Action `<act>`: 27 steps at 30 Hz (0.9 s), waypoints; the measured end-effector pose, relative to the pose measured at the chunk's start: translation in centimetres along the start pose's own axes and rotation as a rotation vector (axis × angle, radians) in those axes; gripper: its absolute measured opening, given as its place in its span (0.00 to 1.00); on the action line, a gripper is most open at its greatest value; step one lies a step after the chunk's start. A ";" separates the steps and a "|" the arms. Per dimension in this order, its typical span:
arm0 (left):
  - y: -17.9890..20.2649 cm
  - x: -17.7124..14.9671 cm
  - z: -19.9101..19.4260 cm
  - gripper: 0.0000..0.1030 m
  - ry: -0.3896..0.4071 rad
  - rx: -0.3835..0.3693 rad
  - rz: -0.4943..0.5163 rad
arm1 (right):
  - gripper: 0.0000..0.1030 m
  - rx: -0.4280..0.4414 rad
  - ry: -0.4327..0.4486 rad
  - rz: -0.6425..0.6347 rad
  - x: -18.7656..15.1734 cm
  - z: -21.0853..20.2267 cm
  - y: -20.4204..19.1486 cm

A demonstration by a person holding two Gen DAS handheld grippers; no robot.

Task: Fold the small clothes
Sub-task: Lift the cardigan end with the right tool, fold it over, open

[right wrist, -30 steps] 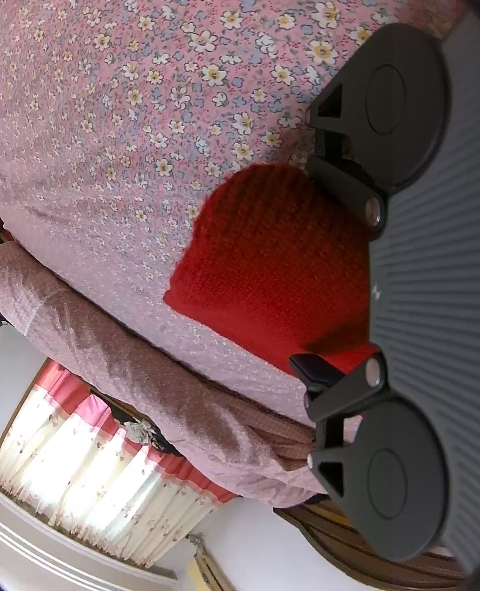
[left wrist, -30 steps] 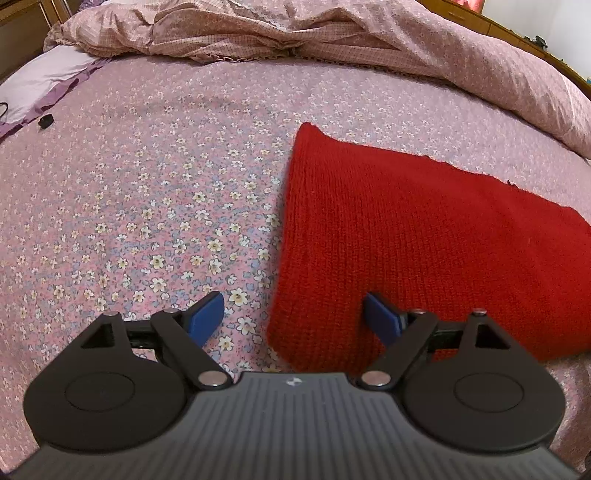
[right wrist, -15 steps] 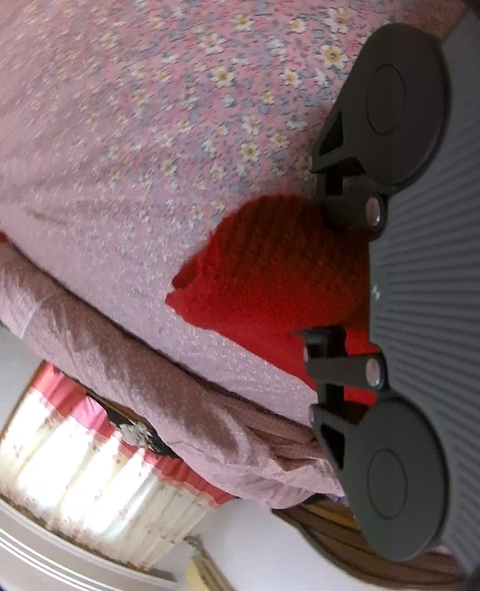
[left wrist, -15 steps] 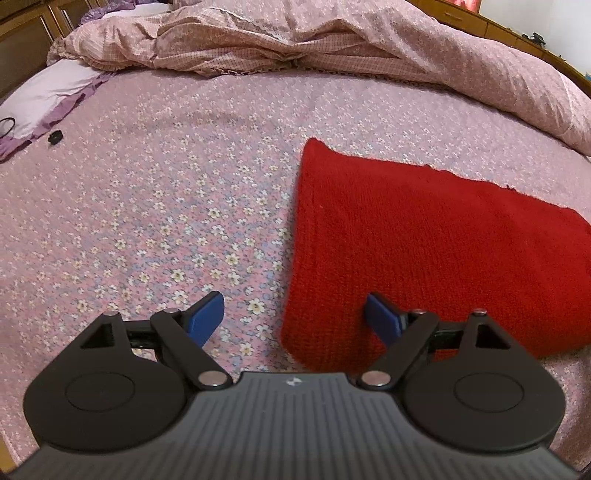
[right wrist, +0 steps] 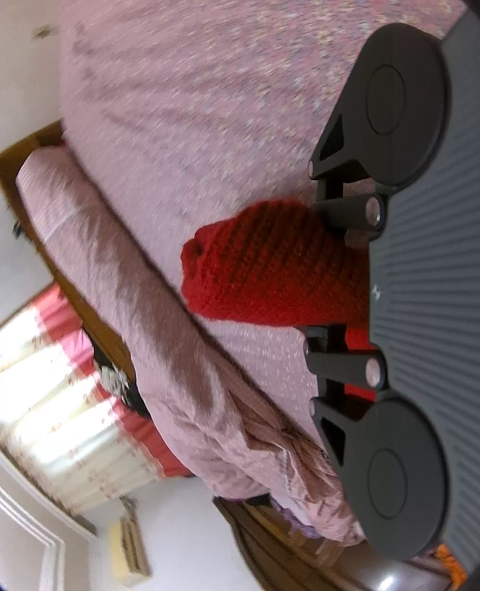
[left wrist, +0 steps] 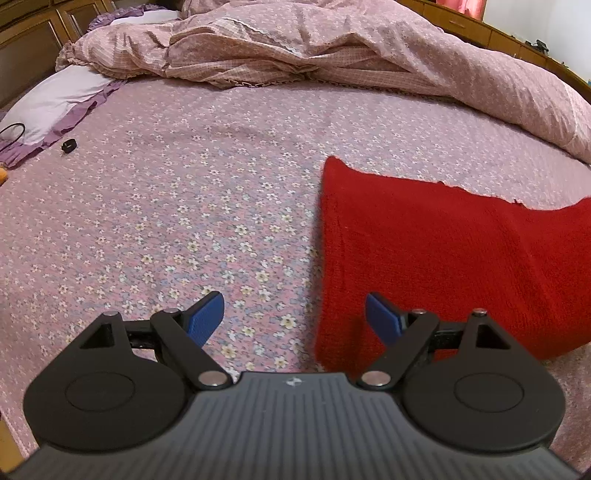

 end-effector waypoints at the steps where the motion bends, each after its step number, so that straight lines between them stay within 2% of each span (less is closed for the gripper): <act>1: -0.2 0.1 0.0 0.84 0.001 0.003 0.001 | 0.32 0.004 0.003 -0.022 0.0 -0.1 -0.5; 6: -1.2 0.6 0.1 0.84 0.000 0.005 0.012 | 0.32 0.033 0.013 -0.126 0.2 -0.3 -3.3; 27: -3.6 0.6 0.3 0.84 -0.012 -0.017 -0.008 | 0.31 0.153 -0.009 -0.258 -1.7 0.0 -12.3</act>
Point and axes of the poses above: each gripper's, at about its wrist camera, not at the fingertips, and z roughly the way its jaws point, y to its right, x to its top, the point moved 5 cm from there along z, roughly the way its jaws point, and after that the axes turned 10 degrees about z, right-handed, at the moved point
